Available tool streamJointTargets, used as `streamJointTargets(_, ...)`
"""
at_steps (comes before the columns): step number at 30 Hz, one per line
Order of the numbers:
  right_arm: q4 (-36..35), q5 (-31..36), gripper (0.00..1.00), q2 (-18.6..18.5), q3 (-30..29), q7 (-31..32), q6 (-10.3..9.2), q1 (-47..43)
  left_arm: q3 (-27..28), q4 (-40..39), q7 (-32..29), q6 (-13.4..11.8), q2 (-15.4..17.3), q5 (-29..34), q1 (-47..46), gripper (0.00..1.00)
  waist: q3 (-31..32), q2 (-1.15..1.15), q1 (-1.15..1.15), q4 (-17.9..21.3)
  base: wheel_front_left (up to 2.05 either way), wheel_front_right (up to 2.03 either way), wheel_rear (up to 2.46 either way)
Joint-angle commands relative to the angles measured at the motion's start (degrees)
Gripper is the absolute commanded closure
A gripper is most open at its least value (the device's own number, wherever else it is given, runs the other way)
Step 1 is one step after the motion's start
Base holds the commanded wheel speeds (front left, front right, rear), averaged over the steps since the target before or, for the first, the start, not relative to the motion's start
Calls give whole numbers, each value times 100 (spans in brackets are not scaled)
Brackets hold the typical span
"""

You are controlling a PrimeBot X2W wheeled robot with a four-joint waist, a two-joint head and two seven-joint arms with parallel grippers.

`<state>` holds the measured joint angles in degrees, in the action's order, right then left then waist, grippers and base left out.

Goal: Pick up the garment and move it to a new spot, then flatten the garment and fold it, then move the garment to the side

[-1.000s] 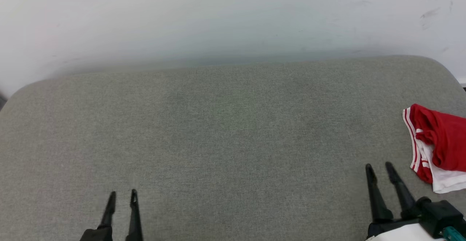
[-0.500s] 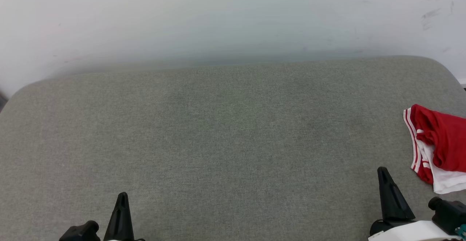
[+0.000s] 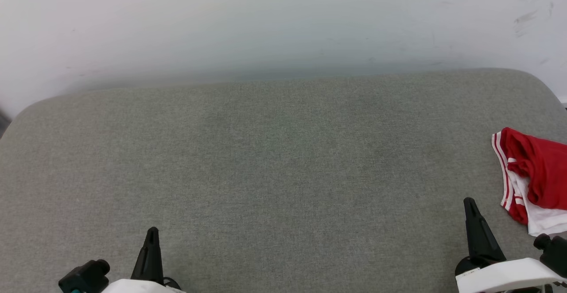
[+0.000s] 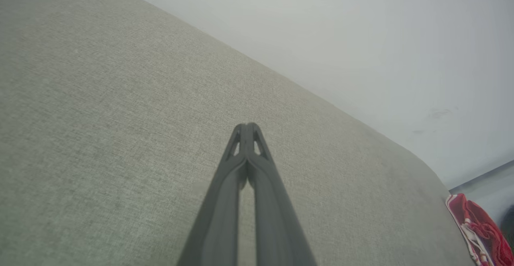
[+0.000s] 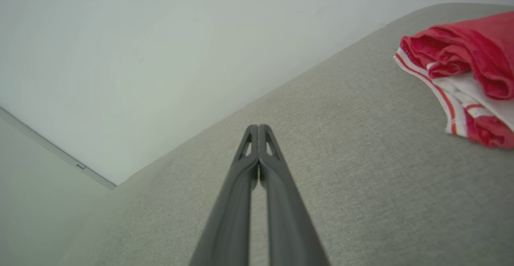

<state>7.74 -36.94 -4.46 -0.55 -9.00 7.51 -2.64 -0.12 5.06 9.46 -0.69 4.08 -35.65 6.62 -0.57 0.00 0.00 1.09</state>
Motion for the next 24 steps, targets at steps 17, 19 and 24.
streamJointTargets(17,110,-1518,100,-60,-84,333,-1,341,62,167,-315,231,90,-1586,-421,100,7,0,0,-20,0,0,0)
streamJointTargets(19,128,-1670,100,-60,-94,366,-1,358,71,190,-349,249,92,-1739,-448,100,8,0,0,-22,0,0,0)
streamJointTargets(24,169,-2026,100,-58,-118,454,-1,409,91,248,-431,300,97,-2108,-526,100,9,0,0,-27,0,0,0)
